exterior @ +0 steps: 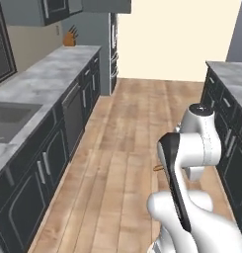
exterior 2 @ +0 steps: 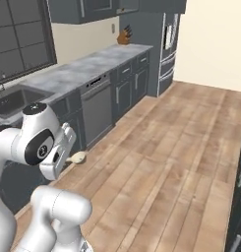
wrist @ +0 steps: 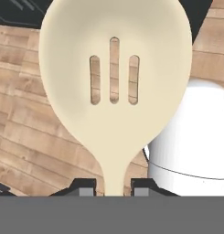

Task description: Organize the utensils by type. Pick up the wooden spoons from the counter and place them in the open cabinet. Then pick up the metallic utensils from the counter and place them in the open drawer.

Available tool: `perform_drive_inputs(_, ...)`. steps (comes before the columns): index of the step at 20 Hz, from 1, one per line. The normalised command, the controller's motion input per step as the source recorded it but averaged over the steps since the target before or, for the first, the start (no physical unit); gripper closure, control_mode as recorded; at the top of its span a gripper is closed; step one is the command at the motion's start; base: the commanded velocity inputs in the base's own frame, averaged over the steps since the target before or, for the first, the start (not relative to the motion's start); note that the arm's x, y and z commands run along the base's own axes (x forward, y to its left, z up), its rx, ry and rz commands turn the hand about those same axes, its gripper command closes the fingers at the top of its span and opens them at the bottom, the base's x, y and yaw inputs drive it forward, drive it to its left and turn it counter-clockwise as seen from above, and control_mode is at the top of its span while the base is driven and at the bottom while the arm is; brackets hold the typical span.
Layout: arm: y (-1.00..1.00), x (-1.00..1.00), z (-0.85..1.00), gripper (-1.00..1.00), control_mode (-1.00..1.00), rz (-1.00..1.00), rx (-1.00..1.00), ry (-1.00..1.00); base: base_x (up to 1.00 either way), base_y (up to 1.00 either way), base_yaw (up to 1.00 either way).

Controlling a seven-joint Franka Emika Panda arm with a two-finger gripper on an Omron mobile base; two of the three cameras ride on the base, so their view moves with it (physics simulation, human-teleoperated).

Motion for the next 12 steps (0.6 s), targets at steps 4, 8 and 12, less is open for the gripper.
perform_drive_inputs(4, 0.0, 0.0, 0.0, 1.0, 1.0, 0.0, 0.0, 0.0, 1.0, 0.49, -0.21)
perform_drive_inputs(8, 0.0, 0.0, 0.0, 1.0, 1.0, 0.0, 0.0, 0.0, 1.0, 0.46, -0.27)
perform_drive_inputs(12, 0.0, 0.0, 0.0, 1.0, 1.0, 0.0, 0.0, 0.0, 1.0, 0.2, -0.2)
